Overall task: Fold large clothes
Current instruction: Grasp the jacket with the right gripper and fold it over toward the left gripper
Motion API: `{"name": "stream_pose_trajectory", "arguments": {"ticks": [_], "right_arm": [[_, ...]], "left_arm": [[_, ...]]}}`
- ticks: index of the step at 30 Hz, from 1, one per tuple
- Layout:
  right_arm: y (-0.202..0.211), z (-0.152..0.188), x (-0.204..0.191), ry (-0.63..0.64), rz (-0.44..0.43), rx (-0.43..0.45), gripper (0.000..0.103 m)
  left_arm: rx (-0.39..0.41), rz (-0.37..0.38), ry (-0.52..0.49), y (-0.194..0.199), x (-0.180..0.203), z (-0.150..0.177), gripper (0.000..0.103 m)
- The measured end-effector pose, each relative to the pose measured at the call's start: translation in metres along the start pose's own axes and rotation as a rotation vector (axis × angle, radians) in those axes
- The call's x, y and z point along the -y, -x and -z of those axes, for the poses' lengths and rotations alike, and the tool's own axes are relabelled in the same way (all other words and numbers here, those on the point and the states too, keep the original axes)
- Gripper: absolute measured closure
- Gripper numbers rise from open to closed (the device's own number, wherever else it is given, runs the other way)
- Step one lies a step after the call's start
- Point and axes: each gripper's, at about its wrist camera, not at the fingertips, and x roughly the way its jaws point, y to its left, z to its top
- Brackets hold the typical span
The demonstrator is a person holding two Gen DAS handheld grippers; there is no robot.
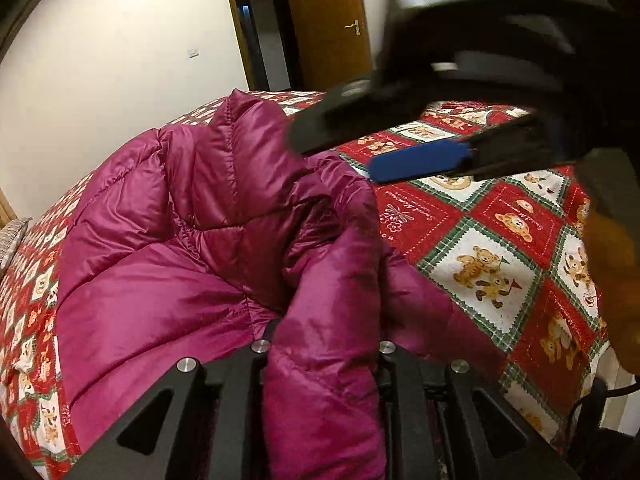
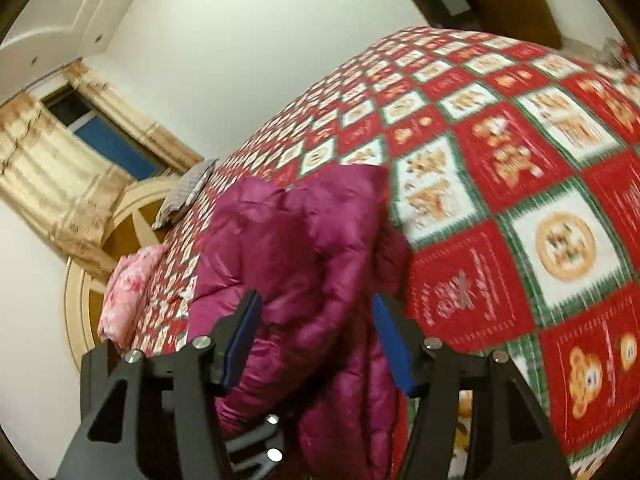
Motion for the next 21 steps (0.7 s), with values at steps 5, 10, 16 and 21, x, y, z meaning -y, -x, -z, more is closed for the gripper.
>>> {"name": "stream_pose_trajectory", "arguments": {"ticks": [5,10,16,21], "right_arm": [[-0.036,0.003,-0.012,0.094,0.097,-0.104,0.068],[-0.042,0.008,0.004,0.025,0.111,-0.127,0.08],[-0.045,0.013,0.015,0.016,0.116,-0.138,0.08],[-0.045,0.017,0.017,0.022,0.115,-0.141,0.08]], "left_arm": [[0.009,0.044,0.006,0.018,-0.007,0.004,0.066],[0.029,0.013,-0.098,0.053,0.003,0.021,0.055],[0.065,0.078,-0.197,0.109,0.004,0.045,0.048],[0.107,0.145,-0.035,0.124,-0.043,0.019,0.047]]}}
